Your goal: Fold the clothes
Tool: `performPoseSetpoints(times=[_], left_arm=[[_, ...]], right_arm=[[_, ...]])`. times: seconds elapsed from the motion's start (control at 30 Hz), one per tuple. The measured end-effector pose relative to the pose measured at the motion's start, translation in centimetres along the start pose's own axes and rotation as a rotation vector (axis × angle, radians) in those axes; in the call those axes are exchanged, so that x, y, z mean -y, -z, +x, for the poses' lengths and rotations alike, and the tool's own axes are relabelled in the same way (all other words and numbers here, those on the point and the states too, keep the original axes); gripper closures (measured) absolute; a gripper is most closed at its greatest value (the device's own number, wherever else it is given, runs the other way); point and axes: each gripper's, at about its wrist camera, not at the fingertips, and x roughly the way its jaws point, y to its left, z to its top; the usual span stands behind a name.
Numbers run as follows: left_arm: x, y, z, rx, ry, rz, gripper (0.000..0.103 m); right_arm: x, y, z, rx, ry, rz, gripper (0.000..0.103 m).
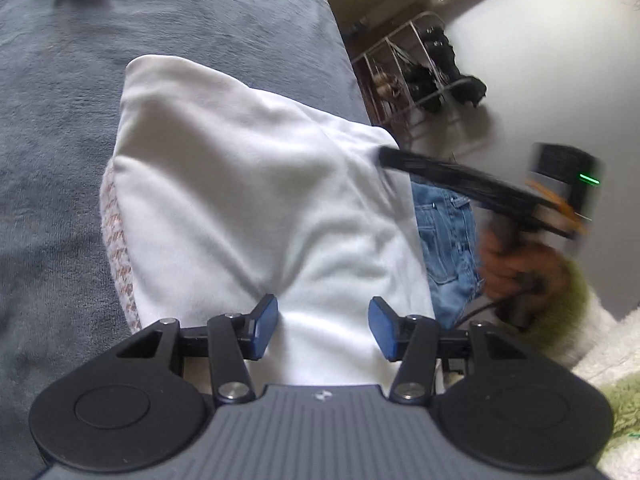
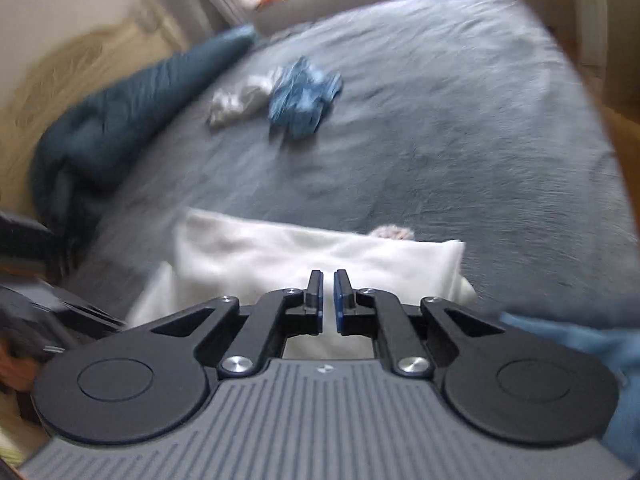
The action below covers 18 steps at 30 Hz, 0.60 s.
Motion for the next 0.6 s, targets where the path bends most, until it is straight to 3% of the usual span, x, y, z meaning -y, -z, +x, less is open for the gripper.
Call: performPoseSetpoints(times=[0.07, 0.2, 0.23, 0.27, 0.33, 0.47, 0.6], left_arm=[[-0.2, 0.3, 0.0, 0.017, 0.011, -0.026, 0.051], [-0.4, 0.6, -0.7, 0.05, 0.008, -0.085, 0.051], [-0.4, 0.7, -1.0, 0.062, 0.006, -0.1, 0.051], [-0.3, 0.7, -1.5, 0.086, 0.005, -0.112, 0.051], [-0.3, 0.7, -2.8, 0.152, 0.0, -0.122, 0.049], [-1.6, -0.3, -5.0, 0.278, -0.044, -0.115, 0.044], [-4.4, -0.4, -4.5, 0.272, -0.067, -0.185, 0.045]], right_arm=[[2.7, -0.6, 1.2, -0.005, 0.071, 0.09, 0.099], [6.6, -0.8, -2.6, 0.061, 0.121, 0.332, 0.091], [7.1, -0.3, -3.6, 0.061, 0.097, 0.377, 0.086], [7.4, 0.3, -4.6, 0.054, 0.071, 0.42, 0.071], [7.7, 1.5, -5.3, 0.025, 0.02, 0.503, 0.058], [8.3, 3.6, -4.3, -0.036, -0.067, 0.67, 0.055], [8.2, 3.4, -2.4, -0.095, -0.09, 0.717, 0.049]])
